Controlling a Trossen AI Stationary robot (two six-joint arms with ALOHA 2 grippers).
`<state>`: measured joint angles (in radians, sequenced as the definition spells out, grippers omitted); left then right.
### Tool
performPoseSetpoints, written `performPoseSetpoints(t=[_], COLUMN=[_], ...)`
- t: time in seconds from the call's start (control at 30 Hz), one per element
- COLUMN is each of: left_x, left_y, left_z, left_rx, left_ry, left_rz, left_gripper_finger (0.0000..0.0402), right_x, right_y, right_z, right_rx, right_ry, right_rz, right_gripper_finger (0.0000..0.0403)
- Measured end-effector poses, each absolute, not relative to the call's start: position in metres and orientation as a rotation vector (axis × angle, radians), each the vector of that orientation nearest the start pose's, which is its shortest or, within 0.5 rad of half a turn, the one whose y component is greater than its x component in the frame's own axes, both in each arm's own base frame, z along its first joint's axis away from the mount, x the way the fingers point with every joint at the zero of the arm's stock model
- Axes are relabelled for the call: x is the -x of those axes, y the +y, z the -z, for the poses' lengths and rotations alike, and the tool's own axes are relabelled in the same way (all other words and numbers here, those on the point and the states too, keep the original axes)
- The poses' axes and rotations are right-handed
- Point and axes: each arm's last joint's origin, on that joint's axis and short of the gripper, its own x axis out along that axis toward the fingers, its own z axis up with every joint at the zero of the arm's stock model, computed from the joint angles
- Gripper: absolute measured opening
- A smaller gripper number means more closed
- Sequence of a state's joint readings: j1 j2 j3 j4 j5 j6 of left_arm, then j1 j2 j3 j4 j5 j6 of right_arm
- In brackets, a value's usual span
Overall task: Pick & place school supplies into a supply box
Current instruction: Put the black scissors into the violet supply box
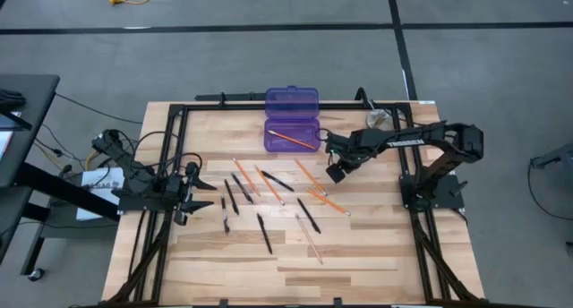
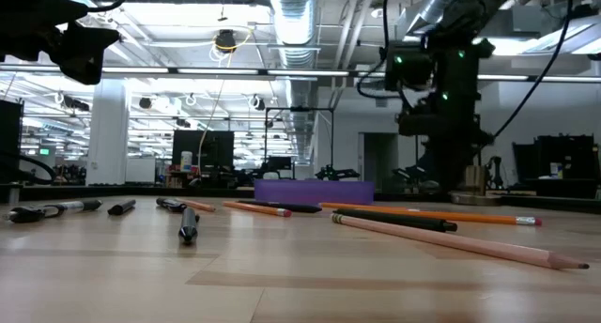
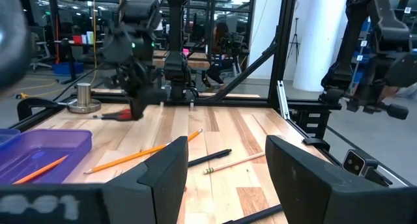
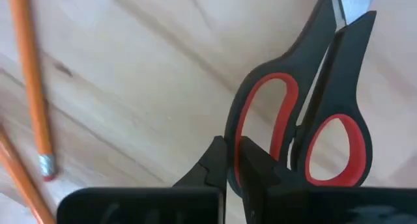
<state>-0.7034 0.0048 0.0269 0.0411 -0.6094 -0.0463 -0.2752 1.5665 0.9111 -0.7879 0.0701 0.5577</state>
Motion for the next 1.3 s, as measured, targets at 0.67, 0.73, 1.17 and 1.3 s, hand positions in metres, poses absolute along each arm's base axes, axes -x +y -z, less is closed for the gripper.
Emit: performPoseSetpoints(t=[0.67, 0.73, 1.17, 1.3], left_x=[-0.08, -0.08, -0.08, -0.08], left_y=[-0.046, -0.046, -0.046, -0.046], left_z=[-0.176, -0.176, -0.176, -0.176], left_rx=[0.085, 0.085, 0.082, 0.077], left_ry=[-0.048, -0.048, -0.047, -0.047], left_rz=[0.093, 0.091, 0.091, 0.091], left_gripper_finger=[0.0195, 0.0195, 0.0195, 0.0195], right_x=[-0.338, -0.35, -0.383, -0.384], right_y=[-0.129, -0.134, -0.146, -0.149], right_z=[-0.253, -0.249, -0.218, -0.208], right_rx=[-0.252, -0.22, -0.131, -0.12], right_ry=[1.314, 1.344, 1.463, 1.494], right_rz=[0.343, 0.296, 0.057, 0.029], right_gripper_finger=[0.0001, 0.0001, 0.0, 0.0])
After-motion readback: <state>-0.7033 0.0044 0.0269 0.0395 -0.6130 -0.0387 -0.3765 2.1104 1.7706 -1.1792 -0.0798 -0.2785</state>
